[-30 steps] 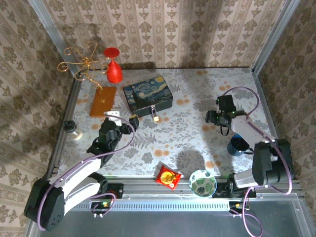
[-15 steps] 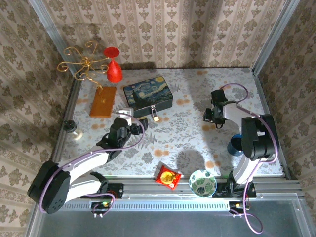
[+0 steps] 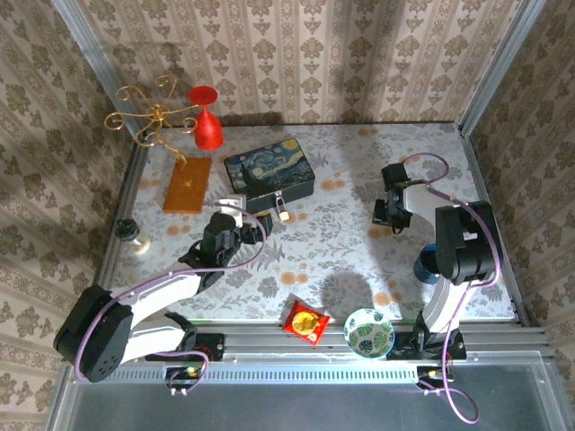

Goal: Unlock the padlock with the key

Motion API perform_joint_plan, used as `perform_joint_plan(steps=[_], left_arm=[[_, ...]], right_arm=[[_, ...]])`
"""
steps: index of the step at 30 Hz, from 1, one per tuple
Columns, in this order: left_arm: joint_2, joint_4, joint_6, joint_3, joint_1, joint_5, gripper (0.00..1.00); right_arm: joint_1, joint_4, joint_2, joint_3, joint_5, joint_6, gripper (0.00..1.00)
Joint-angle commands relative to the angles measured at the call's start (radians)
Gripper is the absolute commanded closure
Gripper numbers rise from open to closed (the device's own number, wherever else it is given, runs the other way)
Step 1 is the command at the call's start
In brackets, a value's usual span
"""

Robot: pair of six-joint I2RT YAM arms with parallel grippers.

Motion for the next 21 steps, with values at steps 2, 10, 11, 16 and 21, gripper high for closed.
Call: perform_joint_plan(steps=[2,10,11,16,21], left_arm=[[0.008,0.026,-0.001,0.024,-0.007,0.004,0.00],[0.021,0.029,0.018,0.035,-0.006,0.009,0.00],[0.023,0.031,0.018,0.036,-0.006,0.007,0.00],[0.035,0.039,0.014,0.038,-0.008,0.007,0.00],[0.041,0.035,0.010,0.040,-0.008,0.003,0.00]], right_arm=[[-0.003,-0.059,0.024,0.043,0.028,0.018,0.62],[-0.003,-0.052,0.032,0.058,0.015,0.011,0.67],[-0.003,-0.053,0.036,0.062,0.015,0.010,0.68],[-0.003,-0.063,0.053,0.075,0.011,0.015,0.70],[-0.003,-0.064,0.047,0.058,0.008,0.030,0.72]])
